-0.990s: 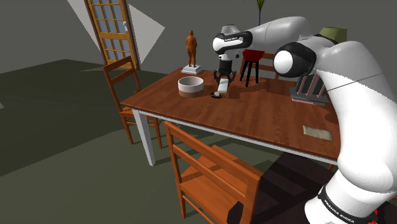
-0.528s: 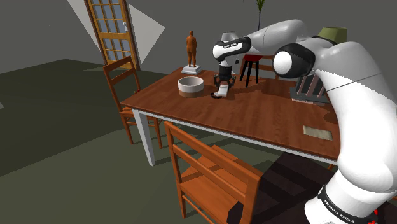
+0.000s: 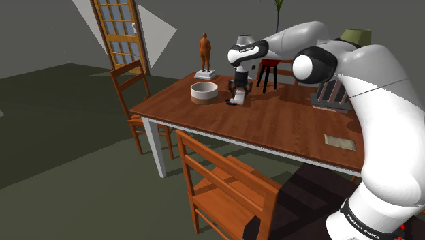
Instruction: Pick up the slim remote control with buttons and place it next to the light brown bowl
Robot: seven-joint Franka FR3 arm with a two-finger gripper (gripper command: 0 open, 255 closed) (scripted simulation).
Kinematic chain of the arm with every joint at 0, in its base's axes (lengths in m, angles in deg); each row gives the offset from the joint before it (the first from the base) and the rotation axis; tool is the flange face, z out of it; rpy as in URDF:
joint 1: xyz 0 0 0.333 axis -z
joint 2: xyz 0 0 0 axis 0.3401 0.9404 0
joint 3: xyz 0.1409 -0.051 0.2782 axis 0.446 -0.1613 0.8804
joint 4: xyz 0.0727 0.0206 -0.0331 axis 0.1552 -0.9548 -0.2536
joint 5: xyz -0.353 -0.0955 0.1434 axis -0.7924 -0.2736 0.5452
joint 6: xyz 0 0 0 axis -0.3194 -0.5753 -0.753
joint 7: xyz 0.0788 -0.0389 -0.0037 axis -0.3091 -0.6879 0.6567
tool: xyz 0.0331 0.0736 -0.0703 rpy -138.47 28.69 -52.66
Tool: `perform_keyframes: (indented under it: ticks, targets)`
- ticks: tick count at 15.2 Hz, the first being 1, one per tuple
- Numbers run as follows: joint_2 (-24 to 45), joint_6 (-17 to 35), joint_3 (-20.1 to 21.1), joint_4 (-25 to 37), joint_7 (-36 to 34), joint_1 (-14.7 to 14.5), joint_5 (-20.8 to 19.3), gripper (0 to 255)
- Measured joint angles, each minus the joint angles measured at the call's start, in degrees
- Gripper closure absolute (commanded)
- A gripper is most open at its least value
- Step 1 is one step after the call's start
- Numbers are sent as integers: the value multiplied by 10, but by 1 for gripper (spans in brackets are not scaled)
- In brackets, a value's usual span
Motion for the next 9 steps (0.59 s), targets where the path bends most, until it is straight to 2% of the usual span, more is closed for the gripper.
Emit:
perform_keyframes:
  ticks: [5,9]
  targets:
    - [2,0,0,0,0,-1,0,0]
    - [-3,-48,0,44,-1,1,0,0]
